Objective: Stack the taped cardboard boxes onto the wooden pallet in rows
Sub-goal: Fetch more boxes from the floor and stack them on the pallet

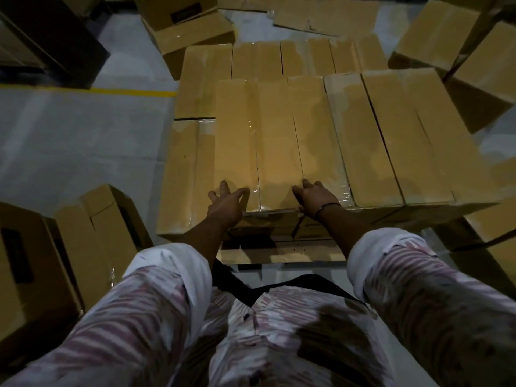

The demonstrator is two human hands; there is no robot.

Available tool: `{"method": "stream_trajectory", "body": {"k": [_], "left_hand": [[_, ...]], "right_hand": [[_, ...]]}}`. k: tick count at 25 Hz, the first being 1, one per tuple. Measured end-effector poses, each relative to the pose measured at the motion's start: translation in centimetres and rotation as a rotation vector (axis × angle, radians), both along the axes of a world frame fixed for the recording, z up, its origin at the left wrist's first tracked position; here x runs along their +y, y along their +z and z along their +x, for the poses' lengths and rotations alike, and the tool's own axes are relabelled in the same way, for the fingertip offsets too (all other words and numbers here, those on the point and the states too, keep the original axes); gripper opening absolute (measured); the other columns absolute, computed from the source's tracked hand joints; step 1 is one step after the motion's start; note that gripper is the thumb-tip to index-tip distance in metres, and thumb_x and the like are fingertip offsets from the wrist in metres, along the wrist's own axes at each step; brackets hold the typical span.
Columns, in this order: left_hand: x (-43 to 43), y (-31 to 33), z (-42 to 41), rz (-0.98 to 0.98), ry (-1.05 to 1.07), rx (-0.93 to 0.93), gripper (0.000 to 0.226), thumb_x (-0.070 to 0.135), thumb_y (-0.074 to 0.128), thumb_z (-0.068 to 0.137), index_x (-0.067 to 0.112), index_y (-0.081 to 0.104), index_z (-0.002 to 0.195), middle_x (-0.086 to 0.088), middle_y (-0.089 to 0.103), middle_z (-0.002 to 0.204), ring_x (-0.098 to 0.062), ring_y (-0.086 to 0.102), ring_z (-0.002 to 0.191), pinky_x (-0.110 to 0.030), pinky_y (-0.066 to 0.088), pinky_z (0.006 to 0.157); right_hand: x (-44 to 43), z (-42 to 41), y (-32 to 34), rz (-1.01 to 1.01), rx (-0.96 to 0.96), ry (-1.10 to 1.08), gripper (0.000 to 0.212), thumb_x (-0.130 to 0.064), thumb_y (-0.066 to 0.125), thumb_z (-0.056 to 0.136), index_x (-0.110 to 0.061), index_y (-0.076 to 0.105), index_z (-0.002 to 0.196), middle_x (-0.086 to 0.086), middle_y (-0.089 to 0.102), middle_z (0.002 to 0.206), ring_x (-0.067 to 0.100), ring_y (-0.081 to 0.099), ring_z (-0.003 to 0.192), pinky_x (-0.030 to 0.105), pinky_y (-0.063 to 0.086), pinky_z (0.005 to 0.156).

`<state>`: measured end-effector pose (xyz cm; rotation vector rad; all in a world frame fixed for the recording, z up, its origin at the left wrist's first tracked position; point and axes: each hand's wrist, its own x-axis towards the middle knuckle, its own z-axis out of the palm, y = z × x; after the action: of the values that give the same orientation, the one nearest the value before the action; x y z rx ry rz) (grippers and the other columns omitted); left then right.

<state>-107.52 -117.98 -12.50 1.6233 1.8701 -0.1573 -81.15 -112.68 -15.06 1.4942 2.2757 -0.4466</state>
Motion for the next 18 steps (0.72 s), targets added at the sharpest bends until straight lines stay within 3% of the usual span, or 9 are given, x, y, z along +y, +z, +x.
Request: {"method": "stream_trajectory", "body": {"k": [7, 12, 18], "left_hand": [[0.4, 0.1, -0.1, -0.014, -0.010, 0.014, 0.069, 0.021, 0.074, 0.093, 0.044, 0.042, 0.149, -0.015, -0.002, 0.169, -0.057, 0.011, 0.145, -0.065, 0.042, 0.107], [0.7, -0.1, -0.1, -0.023, -0.032, 0.049, 0.066, 0.025, 0.074, 0.093, 0.043, 0.043, 0.148, -0.017, 0.000, 0.168, -0.057, 0.014, 0.143, -0.063, 0.044, 0.103], [1.0, -0.6, -0.3, 0.003, -0.068, 0.076, 0.064, 0.025, 0.075, 0.092, 0.045, 0.044, 0.144, -0.018, 0.007, 0.165, -0.057, 0.021, 0.139, -0.059, 0.048, 0.097]], "right_hand": [[-0.3, 1.2, 0.0, 0.009, -0.014, 0.088, 0.085, -0.019, 0.067, 0.094, -0.024, 0.014, 0.160, 0.017, 0.008, 0.166, 0.045, 0.023, 0.144, 0.053, 0.044, 0.107], [-0.5, 1.7, -0.3, 0.080, -0.043, 0.138, 0.070, -0.011, 0.051, 0.102, -0.024, 0.013, 0.160, 0.016, 0.010, 0.166, 0.043, 0.024, 0.144, 0.051, 0.050, 0.096], [-0.7, 1.3, -0.1, 0.078, -0.071, 0.101, 0.067, -0.010, 0.047, 0.103, -0.025, 0.014, 0.160, 0.014, 0.009, 0.167, 0.042, 0.022, 0.146, 0.050, 0.048, 0.099]]}}
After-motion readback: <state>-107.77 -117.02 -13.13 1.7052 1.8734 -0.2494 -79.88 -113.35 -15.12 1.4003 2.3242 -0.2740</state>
